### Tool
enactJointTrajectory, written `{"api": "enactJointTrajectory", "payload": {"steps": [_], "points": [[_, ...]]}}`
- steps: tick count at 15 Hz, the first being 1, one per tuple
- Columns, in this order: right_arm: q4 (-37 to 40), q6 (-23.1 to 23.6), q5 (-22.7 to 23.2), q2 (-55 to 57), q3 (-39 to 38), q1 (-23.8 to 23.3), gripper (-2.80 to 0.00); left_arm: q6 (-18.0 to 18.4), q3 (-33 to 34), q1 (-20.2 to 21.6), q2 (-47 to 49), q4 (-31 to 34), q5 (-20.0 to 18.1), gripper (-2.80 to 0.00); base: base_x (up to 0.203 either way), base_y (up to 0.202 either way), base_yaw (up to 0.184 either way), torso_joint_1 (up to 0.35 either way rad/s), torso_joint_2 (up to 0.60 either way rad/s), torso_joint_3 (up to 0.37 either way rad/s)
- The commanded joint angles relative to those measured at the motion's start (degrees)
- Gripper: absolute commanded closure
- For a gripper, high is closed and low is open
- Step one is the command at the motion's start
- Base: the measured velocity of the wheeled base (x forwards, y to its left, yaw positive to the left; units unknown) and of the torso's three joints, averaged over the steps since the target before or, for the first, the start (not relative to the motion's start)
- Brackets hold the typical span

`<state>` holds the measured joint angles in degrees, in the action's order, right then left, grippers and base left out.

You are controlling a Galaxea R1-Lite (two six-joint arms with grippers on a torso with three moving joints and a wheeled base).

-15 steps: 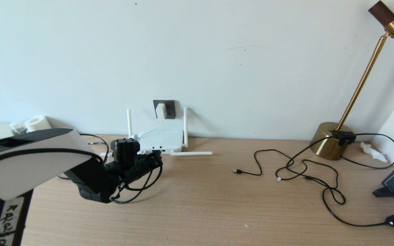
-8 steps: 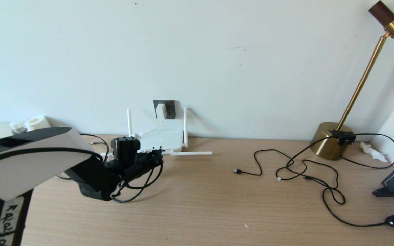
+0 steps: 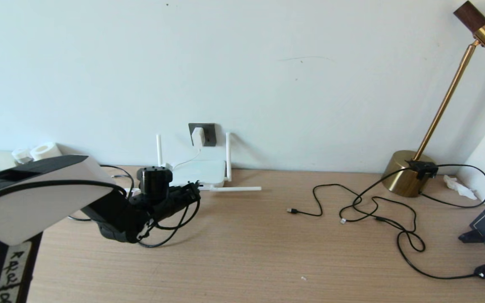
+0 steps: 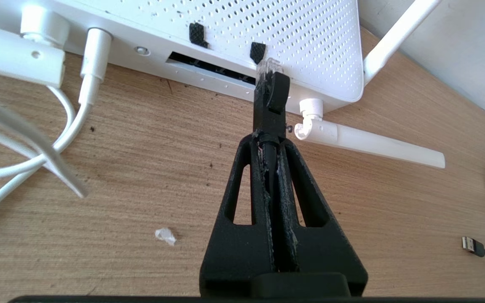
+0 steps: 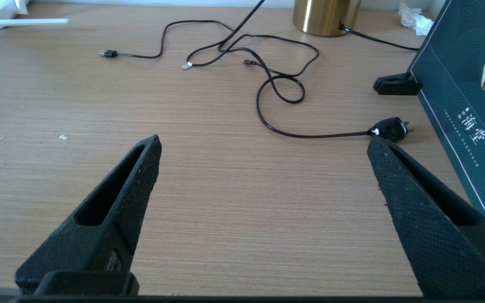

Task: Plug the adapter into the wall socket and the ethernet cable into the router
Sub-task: Align cable and router interface

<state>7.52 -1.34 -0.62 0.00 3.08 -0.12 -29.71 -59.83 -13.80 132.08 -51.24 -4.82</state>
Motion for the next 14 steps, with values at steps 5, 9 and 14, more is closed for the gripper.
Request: {"api": "enactJointTrajectory", "payload": {"steps": [5,9,14], "points": [[0.0,0.0,0.0,0.1,0.0,0.0,-2.8,-1.4,-1.5,0.4,0.4,1.5,-1.1,0.0,0.0,0.0,0.0,0.0,0.0,0.0],[0.0,0.0,0.0,0.1,0.0,0.0,-2.8,-1.4,-1.5,0.7,1.2,1.5,-1.2,0.0,0.0,0.0,0.0,0.0,0.0,0.0],[0.0,0.0,0.0,0.1,0.0,0.0,-2.8,-1.4,-3.0,1.1,2.6,1.5,-1.4,0.0,0.0,0.0,0.0,0.0,0.0,0.0]]}}
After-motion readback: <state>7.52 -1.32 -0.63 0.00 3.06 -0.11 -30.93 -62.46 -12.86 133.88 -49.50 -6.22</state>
